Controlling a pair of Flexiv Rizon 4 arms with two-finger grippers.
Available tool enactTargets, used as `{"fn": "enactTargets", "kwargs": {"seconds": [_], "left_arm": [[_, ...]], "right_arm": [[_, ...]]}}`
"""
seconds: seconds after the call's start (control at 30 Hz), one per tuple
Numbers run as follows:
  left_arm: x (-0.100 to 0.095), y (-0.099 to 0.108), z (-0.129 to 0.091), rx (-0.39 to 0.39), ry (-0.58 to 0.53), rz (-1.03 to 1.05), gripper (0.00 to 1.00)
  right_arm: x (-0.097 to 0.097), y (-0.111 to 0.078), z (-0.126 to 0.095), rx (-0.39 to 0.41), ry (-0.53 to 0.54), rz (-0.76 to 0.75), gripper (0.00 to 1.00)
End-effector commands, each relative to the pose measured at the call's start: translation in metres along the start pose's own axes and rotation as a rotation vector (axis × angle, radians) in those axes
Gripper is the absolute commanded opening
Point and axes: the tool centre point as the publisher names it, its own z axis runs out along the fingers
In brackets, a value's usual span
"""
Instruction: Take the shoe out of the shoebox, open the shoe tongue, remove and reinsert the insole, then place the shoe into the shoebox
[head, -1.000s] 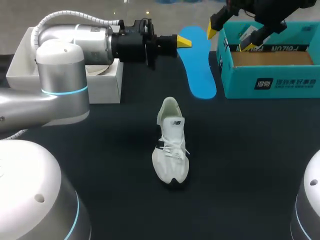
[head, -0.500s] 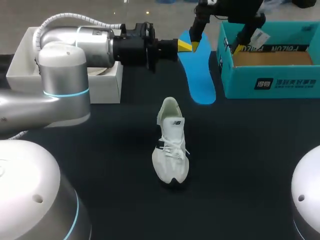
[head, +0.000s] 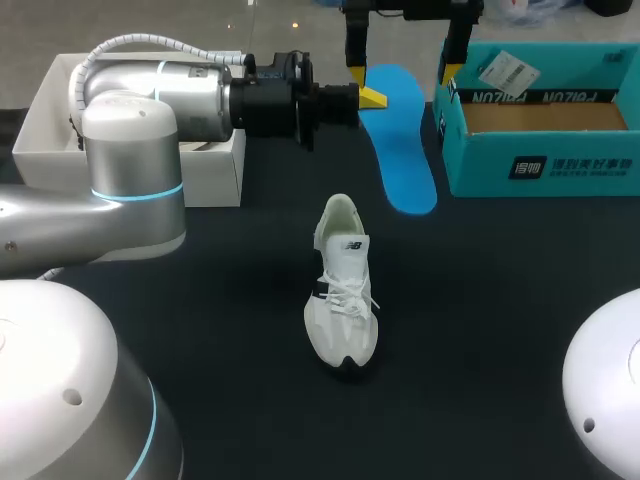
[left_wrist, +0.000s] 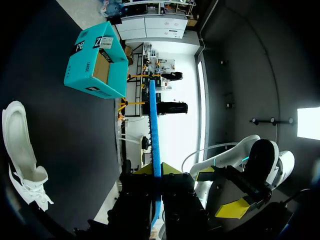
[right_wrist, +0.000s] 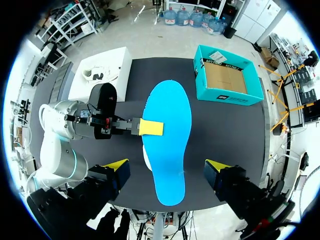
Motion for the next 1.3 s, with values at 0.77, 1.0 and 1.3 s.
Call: {"fn": "enactTargets", "kwargs": {"seconds": [0.77,1.0,1.3], "left_arm": [[0.0079,0.0011,-0.0069,-0.012,0.003,0.025,0.00],[0.0019,0.0011,-0.0084,-0.015,0.010,-0.002,0.00],[-0.0009,-0.0036,-0.0064,-0.023,0.021,-0.007,0.00]], "right_arm": [[-0.0007,-0.0054,-0.0046,0.034,-0.031,-0.004,1.00],[-0.0007,-0.0054,-0.0046,0.034,-0.031,-0.004,1.00],[-0.0007,-0.0054,-0.0046,0.034,-0.031,-0.004,1.00]]}}
